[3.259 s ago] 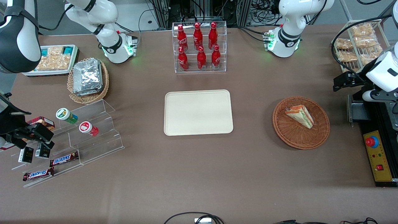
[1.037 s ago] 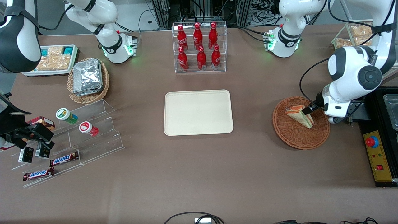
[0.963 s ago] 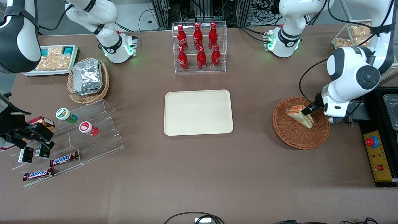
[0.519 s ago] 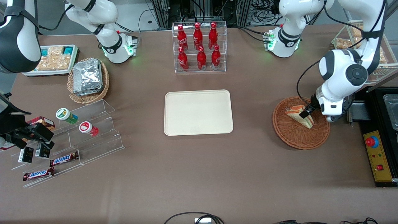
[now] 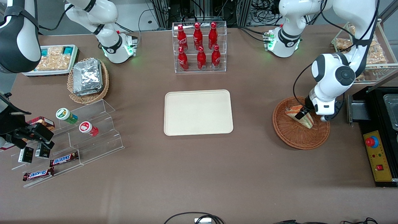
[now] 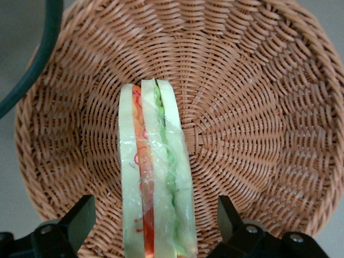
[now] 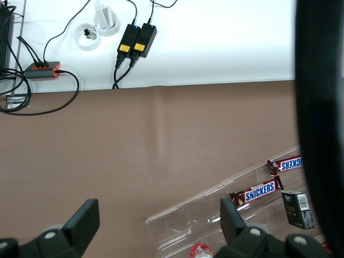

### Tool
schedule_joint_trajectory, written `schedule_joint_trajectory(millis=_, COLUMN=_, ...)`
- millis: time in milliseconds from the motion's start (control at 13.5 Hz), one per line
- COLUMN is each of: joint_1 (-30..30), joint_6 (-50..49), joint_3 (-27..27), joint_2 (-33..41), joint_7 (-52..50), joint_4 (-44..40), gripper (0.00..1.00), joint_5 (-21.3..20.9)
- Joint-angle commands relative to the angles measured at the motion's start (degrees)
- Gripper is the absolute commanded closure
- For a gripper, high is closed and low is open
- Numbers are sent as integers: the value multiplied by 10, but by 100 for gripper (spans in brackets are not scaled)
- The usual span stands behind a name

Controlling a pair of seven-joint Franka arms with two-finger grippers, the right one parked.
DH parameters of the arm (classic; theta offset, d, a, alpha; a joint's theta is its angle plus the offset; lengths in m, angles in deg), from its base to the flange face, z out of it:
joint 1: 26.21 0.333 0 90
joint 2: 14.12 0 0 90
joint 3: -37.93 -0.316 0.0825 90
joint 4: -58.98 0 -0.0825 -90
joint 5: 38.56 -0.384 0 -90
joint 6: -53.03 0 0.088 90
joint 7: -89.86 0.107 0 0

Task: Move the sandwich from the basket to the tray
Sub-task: 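Lower the left gripper and close it on the sandwich wedge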

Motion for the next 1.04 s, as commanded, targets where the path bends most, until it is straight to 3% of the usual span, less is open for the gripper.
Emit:
schedule_joint_trajectory(millis=0, joint_1=7, joint_6=59, joint_3=-1, joint_2=-21, joint_7=-11, joint_4=22, gripper=0, joint_5=-6)
schedule_joint_trajectory(millis=148, joint_1=12, joint_6=74, joint_3=-1, joint_2=-28, joint_7=-13, joint_4=26, gripper=2, joint_5=-6)
schedule_joint_trajectory(millis=222, joint_1=13, joint_6=74, joint_3=-1, joint_2=-28, joint_7=-14, joint_4=26, gripper=27, joint_5=-6)
schedule_joint_trajectory(millis=370, joint_1=13, joint_6=74, joint_3=-1, joint_2=-28, joint_7=-17, joint_4=25, gripper=94, joint_5=-6)
schedule_joint_trajectory(millis=444, joint_1=13, joint_6=74, joint_3=-1, joint_2=-28, joint_7=-16, joint_4=25, gripper=100, joint_5=-6)
schedule_joint_trajectory(millis=667, joint_1=13, joint_6=62, joint_3=-1, joint_2=-10, joint_7=-17, joint_4=21, gripper=100, joint_5=-7)
schedule_joint_trajectory(millis=963, joint_1=7, joint_6=-71, joint_3=5, joint_2=38, joint_7=-7, joint_4=-39, gripper=100, joint_5=-23)
